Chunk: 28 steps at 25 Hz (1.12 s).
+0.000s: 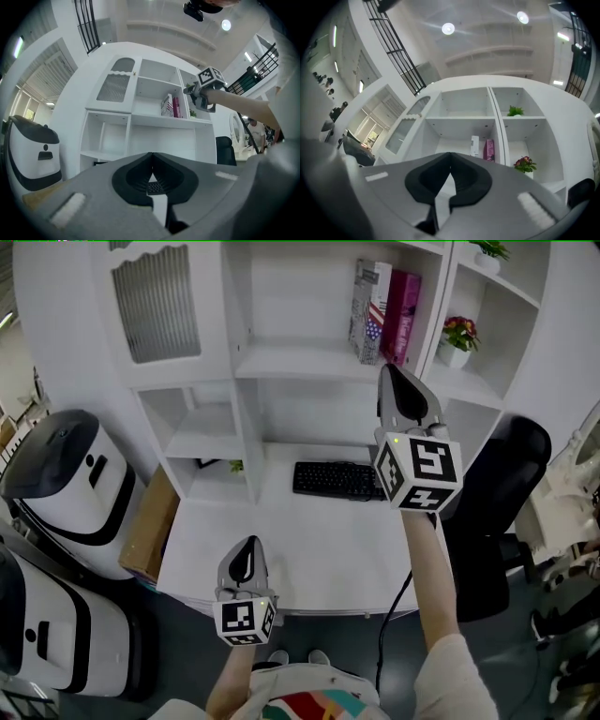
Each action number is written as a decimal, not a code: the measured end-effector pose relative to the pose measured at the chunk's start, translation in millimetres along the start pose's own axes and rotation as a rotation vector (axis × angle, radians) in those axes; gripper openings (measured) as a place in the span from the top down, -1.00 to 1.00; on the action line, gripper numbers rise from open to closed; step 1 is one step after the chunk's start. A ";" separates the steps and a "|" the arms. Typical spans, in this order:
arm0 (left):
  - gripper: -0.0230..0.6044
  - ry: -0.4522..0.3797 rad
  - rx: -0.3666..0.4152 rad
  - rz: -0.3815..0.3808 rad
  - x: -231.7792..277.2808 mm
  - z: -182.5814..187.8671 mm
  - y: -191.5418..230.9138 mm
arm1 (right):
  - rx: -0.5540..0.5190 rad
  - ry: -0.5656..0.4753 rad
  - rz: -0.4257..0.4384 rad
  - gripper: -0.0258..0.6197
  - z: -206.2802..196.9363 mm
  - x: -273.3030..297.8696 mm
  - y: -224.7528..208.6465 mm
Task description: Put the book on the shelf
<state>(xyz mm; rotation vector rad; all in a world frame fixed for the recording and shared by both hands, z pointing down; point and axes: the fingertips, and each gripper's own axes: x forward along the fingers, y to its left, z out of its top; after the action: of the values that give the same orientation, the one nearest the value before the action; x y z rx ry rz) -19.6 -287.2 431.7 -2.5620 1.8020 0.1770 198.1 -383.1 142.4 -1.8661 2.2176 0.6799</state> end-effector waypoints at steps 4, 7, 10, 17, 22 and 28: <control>0.92 -0.040 0.016 -0.010 0.0 12.9 -2.4 | -0.026 -0.057 0.006 0.92 -13.7 -69.0 26.7; 0.92 -0.063 0.024 -0.010 -1.8 20.4 -1.6 | 0.023 -0.033 0.000 0.92 -43.7 -119.9 47.2; 0.92 -0.097 0.007 -0.031 -4.3 27.1 -4.7 | 0.134 0.021 -0.005 0.92 -89.7 -160.9 64.9; 0.92 -0.104 0.049 -0.066 -13.6 27.0 -18.9 | 0.180 0.225 -0.029 0.92 -166.5 -229.6 87.8; 0.92 -0.105 0.050 -0.068 -11.8 25.8 -18.8 | 0.151 0.242 0.001 0.92 -166.9 -233.7 95.5; 0.92 -0.105 0.047 -0.080 -9.7 25.9 -24.6 | 0.147 0.224 -0.005 0.92 -158.5 -231.4 91.9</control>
<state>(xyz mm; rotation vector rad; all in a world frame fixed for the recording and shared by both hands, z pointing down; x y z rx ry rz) -2.1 -268.0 405.4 -2.5359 1.6450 0.2599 182.9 -236.3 398.0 -1.9562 2.3211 0.3088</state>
